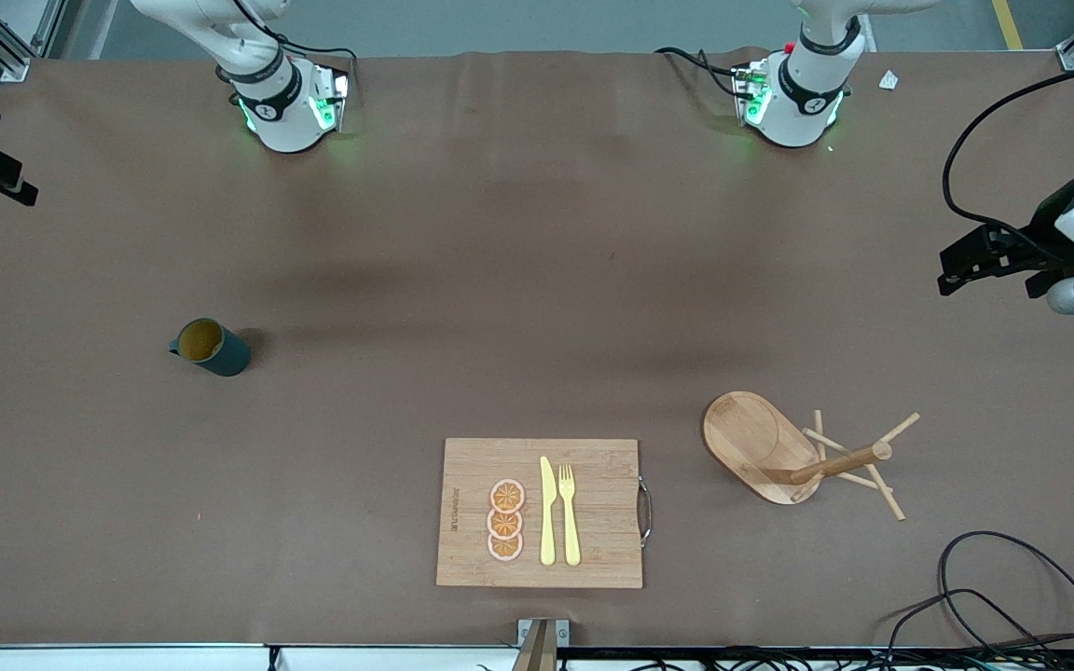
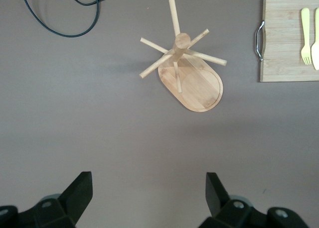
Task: Pass cup and hang on rack
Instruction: 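Move the right gripper toward the teal mug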
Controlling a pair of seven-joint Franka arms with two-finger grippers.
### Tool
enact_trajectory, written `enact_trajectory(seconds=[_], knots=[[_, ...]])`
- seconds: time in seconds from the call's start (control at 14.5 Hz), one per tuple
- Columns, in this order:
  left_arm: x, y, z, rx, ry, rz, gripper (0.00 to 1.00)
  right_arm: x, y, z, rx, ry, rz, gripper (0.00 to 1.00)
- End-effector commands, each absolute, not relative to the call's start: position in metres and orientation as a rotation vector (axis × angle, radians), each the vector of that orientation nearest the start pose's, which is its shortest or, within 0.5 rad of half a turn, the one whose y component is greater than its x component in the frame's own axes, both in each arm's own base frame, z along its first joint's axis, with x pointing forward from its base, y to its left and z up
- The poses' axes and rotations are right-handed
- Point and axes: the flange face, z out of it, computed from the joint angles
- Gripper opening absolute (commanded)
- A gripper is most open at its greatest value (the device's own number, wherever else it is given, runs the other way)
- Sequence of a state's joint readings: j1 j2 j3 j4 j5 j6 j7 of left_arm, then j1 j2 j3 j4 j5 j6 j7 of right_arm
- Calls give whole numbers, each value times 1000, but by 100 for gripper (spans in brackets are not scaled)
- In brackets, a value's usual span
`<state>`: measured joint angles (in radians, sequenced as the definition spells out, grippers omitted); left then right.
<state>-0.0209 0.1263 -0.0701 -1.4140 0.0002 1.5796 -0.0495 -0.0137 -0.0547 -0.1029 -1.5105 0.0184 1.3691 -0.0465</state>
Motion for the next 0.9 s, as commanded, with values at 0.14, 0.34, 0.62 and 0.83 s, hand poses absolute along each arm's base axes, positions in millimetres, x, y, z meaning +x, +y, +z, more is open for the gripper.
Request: enact_trajectory(seconds=[0.14, 0.34, 0.62, 0.83], knots=[[592, -56, 633, -3156, -37, -51, 100, 505, -60, 667, -3099, 26, 111, 100], [593, -53, 633, -3149, -113, -55, 100, 505, -60, 668, -3099, 26, 109, 100], [592, -56, 636, -3110, -21, -71, 100, 504, -60, 674, -3100, 45, 100, 100], [592, -59, 636, -3113, -11, -68, 100, 508, -61, 670, -3102, 51, 109, 100]])
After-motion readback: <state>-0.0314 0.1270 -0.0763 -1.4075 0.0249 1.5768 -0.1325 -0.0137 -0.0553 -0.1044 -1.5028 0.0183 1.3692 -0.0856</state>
